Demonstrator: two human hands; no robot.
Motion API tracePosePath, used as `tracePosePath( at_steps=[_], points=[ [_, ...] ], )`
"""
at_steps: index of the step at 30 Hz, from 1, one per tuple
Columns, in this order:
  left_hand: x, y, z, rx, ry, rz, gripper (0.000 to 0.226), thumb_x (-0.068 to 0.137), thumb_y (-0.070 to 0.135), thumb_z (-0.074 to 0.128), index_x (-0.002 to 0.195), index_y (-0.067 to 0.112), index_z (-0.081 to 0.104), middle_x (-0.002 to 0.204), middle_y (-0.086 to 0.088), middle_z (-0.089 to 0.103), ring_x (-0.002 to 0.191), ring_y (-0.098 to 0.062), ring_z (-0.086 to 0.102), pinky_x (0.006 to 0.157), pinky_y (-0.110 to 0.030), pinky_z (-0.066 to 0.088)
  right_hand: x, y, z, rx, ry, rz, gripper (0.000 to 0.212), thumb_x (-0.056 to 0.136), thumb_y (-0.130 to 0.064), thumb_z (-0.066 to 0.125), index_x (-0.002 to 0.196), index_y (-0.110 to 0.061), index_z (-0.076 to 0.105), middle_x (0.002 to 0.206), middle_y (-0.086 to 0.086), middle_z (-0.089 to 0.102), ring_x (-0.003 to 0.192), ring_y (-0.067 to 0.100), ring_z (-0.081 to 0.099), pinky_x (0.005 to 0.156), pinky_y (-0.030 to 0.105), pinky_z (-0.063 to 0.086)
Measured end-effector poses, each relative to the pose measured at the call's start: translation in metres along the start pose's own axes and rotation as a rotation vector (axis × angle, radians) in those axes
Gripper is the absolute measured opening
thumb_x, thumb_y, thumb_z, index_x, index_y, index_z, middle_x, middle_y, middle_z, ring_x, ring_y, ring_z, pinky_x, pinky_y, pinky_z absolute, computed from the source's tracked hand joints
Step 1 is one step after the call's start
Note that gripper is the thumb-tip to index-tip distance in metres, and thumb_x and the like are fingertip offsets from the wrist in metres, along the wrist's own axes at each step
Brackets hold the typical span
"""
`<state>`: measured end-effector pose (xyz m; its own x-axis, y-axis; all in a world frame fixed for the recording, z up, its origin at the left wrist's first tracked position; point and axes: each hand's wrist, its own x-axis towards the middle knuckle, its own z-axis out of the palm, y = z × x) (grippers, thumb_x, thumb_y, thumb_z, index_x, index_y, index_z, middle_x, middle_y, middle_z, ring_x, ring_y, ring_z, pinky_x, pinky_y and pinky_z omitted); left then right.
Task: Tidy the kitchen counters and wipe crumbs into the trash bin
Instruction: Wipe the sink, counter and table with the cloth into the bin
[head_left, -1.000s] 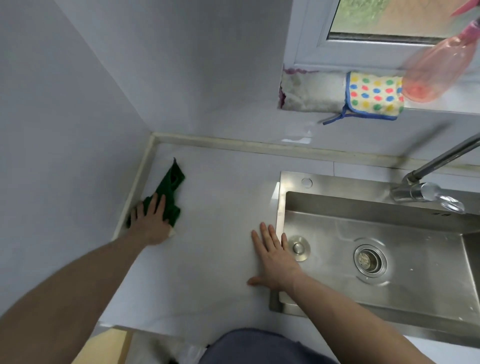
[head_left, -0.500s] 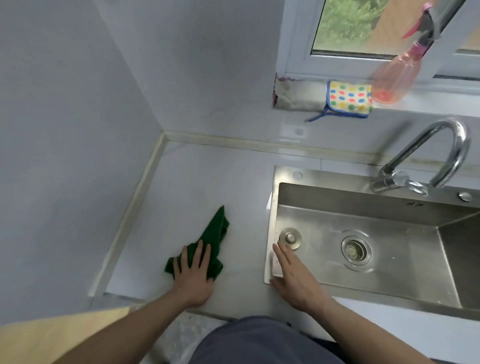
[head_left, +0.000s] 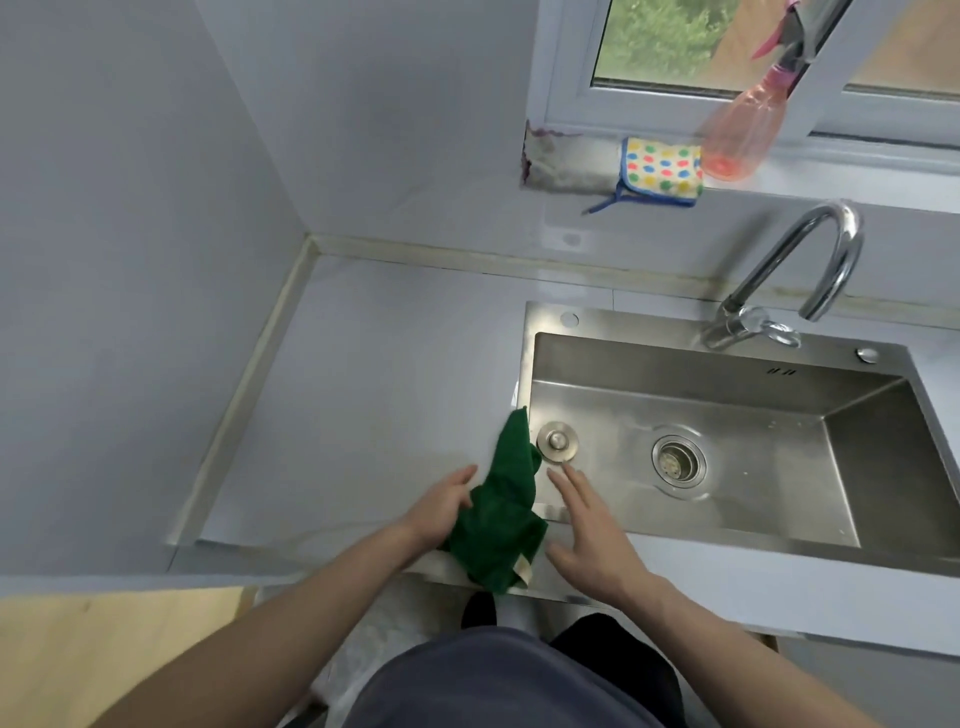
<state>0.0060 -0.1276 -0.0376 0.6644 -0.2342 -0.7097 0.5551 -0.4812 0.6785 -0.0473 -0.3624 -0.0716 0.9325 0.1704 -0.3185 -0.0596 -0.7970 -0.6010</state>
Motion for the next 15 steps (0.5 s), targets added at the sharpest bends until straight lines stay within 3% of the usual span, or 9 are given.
tracePosePath(
  at_steps=[3,7,11,15],
  points=[
    [-0.008,-0.023,-0.036,0.055,0.175,0.040,0.057,0.098,0.002,0.037,0.154,0.012,0.038,0.160,-0.004,0.036,0.148,-0.019,0.031,0.121,-0.032,0.023,0.015,-0.023,0.024,-0.067,-0.078,-0.045,0.105,0.078,-0.058,0.066,0.161,-0.039,0.004,0.168,-0.016,-0.012,0.156,0.011,-0.011,0.127,0.037,0.014],
    [-0.021,-0.041,-0.048,0.154,0.277,0.067,0.052,0.099,0.007,0.036,0.150,0.017,0.045,0.157,-0.001,0.042,0.143,-0.016,0.037,0.118,-0.031,0.028,0.030,-0.047,0.058,-0.254,-0.169,-0.043,0.112,0.084,-0.068,0.062,0.163,-0.021,-0.002,0.168,0.002,-0.018,0.155,0.024,-0.018,0.127,0.042,-0.002],
    [-0.031,-0.046,-0.034,0.233,0.254,0.091,0.051,0.101,0.009,0.037,0.149,0.018,0.046,0.158,0.000,0.040,0.143,-0.015,0.037,0.117,-0.029,0.027,0.021,-0.031,0.071,-0.372,-0.176,-0.012,0.100,0.097,-0.058,0.052,0.161,-0.014,-0.011,0.167,0.008,-0.023,0.156,0.029,-0.013,0.127,0.046,0.001],
    [-0.026,-0.033,-0.014,0.313,0.223,0.105,0.047,0.103,0.011,0.035,0.149,0.013,0.047,0.162,-0.006,0.032,0.144,-0.024,0.038,0.122,-0.039,0.027,-0.002,0.002,0.062,-0.390,-0.123,-0.010,0.088,0.102,-0.040,0.049,0.161,-0.011,-0.009,0.169,0.012,-0.015,0.157,0.029,-0.006,0.127,0.047,0.002]
  ],
)
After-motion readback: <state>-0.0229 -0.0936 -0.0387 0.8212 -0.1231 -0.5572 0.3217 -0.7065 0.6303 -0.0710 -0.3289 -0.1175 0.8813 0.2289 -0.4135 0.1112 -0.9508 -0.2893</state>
